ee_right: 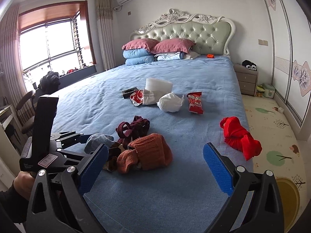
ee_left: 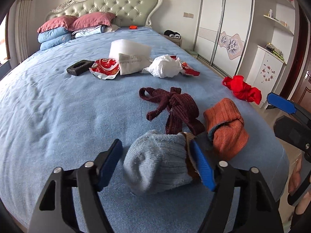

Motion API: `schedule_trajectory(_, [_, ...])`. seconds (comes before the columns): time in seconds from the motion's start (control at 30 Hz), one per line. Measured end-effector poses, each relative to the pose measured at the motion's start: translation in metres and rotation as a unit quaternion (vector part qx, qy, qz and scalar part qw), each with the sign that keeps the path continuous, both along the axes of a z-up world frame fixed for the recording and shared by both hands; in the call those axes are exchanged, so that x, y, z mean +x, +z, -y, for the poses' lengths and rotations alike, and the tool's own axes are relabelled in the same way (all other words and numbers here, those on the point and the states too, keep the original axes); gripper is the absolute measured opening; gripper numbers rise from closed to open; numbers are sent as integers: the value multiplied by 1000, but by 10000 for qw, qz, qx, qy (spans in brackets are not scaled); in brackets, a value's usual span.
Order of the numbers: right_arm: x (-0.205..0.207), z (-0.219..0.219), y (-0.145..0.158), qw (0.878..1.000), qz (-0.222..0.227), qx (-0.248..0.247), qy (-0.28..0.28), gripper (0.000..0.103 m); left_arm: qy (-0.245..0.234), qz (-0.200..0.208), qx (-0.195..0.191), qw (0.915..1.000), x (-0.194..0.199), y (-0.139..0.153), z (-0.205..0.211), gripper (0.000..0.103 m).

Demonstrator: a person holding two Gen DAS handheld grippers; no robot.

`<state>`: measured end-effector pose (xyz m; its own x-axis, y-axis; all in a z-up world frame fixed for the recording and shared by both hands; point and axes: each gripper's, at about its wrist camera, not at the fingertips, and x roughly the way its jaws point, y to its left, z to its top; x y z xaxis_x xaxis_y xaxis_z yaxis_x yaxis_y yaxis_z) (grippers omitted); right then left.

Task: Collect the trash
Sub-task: 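Grasp the grey sock with the left tool while the right tool grasps the orange sock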

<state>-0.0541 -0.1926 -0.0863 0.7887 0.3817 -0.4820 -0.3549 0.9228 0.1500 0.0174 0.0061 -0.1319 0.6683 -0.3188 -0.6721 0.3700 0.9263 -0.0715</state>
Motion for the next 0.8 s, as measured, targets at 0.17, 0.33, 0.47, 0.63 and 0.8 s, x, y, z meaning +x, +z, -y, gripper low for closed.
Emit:
schedule_trajectory(0.17, [16, -9, -8, 9993, -293, -240, 58, 95, -85, -49, -196, 9998, -11, 7, 0, 34])
schedule_trajectory(0.33, [34, -18, -21, 9967, -666, -450, 96, 93, 46, -148, -607, 9980, -18, 19, -20, 34])
schedule_trajectory(0.47, [42, -24, -27, 9940, -937, -313, 470, 45, 70, -188, -862, 9961, -20, 30, -32, 34])
schedule_trajectory(0.63, [30, -21, -22, 9957, -703, -258, 540, 32, -88, -139, -1013, 9947, -21, 46, -27, 34])
schedule_trajectory(0.8, [9, 19, -5, 9982, -373, 323, 335, 32, -482, -88, -1038, 9934, -16, 60, 5, 34])
